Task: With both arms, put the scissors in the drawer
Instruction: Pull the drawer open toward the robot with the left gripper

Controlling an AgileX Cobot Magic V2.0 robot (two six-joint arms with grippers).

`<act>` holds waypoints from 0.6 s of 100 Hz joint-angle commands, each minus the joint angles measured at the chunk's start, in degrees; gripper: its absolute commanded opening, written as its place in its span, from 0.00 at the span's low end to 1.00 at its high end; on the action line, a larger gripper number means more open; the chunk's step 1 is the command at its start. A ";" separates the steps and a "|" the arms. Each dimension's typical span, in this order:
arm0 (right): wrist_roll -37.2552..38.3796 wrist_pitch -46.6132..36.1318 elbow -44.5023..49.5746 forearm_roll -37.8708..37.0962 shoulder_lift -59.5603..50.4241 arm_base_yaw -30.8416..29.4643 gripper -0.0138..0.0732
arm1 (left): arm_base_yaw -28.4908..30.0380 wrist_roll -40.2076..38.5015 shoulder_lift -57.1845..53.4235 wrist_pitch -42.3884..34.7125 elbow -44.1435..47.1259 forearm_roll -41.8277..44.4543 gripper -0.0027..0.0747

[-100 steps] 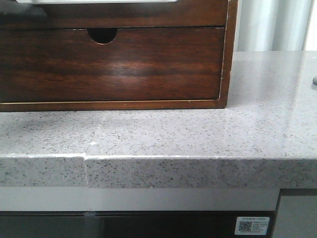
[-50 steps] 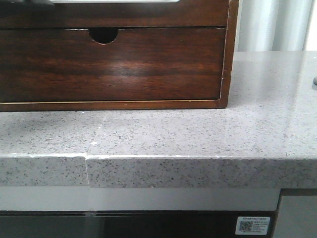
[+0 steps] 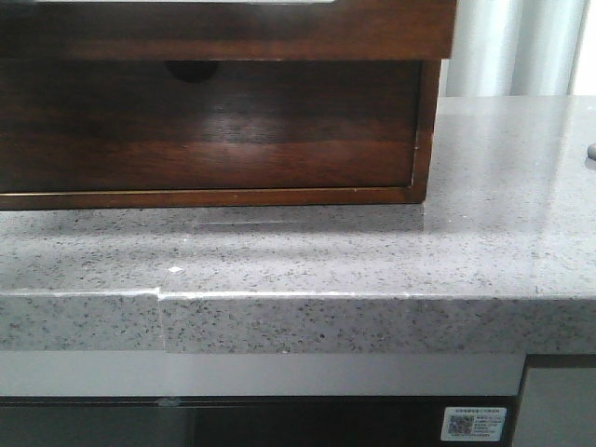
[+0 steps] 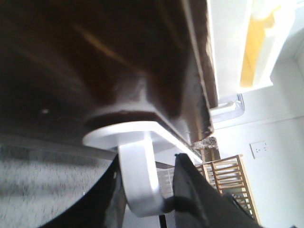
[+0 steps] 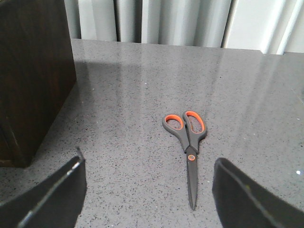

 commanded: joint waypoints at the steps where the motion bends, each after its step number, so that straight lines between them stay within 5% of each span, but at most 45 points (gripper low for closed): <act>1: -0.25 -4.24 -1.88 -0.12 0.90 -0.04 0.74 | -0.05 5.26 -5.84 6.00 1.32 0.16 0.11; 34: -0.25 -4.24 -1.88 -0.12 0.90 -0.04 0.74 | -0.05 5.05 -16.93 1.69 7.09 -0.03 0.13; 60: -0.25 -2.92 -2.13 -0.99 0.90 -0.04 0.74 | -0.05 5.05 -16.83 -0.08 6.83 6.79 0.50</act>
